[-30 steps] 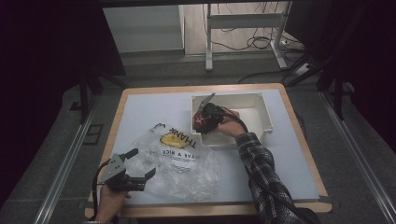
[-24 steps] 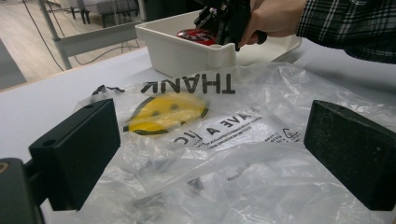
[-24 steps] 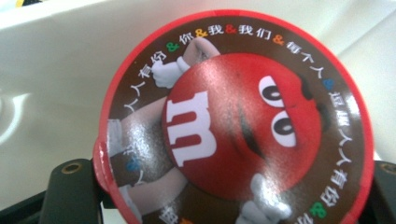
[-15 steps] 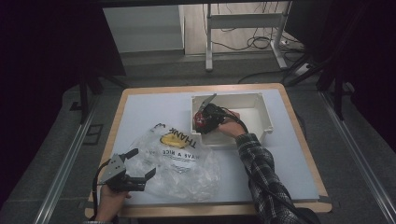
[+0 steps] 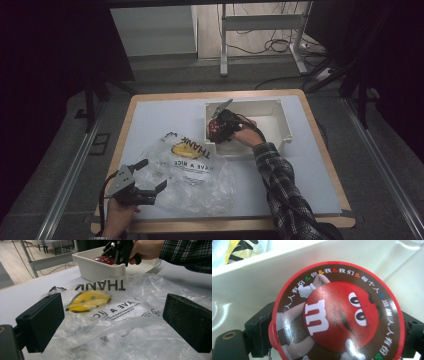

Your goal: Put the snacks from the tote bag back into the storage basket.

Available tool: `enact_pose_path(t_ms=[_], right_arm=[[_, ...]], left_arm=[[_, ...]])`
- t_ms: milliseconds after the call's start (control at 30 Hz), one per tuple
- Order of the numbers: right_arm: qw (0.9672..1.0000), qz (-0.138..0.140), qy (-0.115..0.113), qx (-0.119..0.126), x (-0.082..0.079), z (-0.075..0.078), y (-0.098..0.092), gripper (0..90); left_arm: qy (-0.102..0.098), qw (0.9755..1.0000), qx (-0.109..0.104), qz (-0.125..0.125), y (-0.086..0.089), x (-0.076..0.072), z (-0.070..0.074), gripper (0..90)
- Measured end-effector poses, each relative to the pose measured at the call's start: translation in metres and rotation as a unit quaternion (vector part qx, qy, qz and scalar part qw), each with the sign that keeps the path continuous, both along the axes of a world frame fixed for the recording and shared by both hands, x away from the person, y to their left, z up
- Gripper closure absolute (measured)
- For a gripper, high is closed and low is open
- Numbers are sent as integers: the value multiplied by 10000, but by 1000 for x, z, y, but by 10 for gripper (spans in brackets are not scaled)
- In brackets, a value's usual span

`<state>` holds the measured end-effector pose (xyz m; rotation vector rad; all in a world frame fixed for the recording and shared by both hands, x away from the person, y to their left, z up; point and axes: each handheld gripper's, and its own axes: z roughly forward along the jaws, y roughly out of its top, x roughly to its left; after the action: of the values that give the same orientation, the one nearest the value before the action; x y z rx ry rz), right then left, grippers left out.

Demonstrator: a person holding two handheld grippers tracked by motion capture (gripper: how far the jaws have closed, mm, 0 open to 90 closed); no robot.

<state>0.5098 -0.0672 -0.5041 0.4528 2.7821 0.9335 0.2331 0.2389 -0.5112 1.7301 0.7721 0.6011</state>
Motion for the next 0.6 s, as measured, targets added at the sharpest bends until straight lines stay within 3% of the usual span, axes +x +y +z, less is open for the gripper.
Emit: enact_pose_path(t_ms=[600], right_arm=[[9998, 47, 10, 210, -5, 5, -7, 77]], left_arm=[[0, 10000, 20, -10, -1, 0, 0, 37]])
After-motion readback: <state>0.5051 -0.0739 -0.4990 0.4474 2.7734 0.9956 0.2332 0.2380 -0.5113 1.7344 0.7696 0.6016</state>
